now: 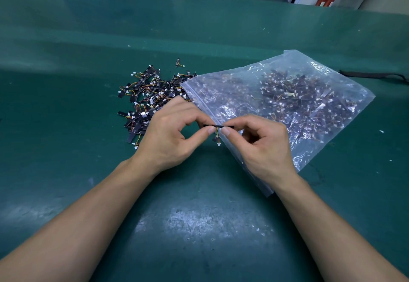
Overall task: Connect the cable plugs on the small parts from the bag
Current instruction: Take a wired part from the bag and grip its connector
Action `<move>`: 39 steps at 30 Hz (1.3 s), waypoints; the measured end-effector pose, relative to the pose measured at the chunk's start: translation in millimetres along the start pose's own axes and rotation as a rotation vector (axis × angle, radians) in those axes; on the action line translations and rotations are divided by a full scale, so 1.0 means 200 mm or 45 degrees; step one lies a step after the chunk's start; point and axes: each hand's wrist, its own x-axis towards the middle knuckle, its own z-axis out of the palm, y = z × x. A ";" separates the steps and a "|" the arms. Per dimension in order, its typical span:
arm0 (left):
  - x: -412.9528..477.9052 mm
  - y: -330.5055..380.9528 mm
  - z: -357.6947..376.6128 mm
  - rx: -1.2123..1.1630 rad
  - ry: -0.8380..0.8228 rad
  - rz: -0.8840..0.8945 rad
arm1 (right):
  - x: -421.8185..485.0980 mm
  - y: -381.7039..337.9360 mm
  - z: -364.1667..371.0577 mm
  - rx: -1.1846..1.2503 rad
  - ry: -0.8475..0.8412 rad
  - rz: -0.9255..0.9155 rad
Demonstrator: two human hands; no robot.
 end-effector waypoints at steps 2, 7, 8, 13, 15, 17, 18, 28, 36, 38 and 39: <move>0.00 0.00 0.00 -0.013 0.001 0.006 | 0.00 0.00 0.00 -0.029 0.013 -0.020; 0.00 0.00 0.00 -0.012 0.015 0.012 | 0.00 0.00 0.00 0.018 0.001 -0.007; 0.00 0.00 0.00 -0.007 0.020 0.008 | 0.00 0.00 0.00 0.041 -0.016 0.003; 0.00 -0.01 0.00 0.005 0.028 0.012 | 0.00 0.01 0.00 0.034 -0.007 0.002; 0.01 0.00 0.00 -0.002 0.019 0.021 | 0.00 0.02 0.00 0.028 0.003 -0.017; 0.00 0.00 0.00 -0.007 0.018 0.026 | 0.00 0.02 0.00 0.030 -0.015 -0.036; 0.00 0.01 0.00 -0.009 0.020 0.024 | 0.00 0.02 0.00 0.032 -0.026 -0.044; 0.00 0.00 -0.01 -0.014 0.011 0.031 | 0.00 0.00 0.00 0.039 -0.013 -0.011; 0.00 0.00 -0.01 -0.026 -0.037 -0.021 | 0.01 0.00 -0.01 -0.017 -0.066 -0.041; 0.00 0.01 -0.01 -0.029 -0.050 -0.038 | 0.00 0.00 -0.01 -0.003 -0.063 -0.034; 0.00 0.01 -0.01 -0.026 -0.053 -0.038 | 0.00 0.00 -0.01 0.002 -0.057 -0.027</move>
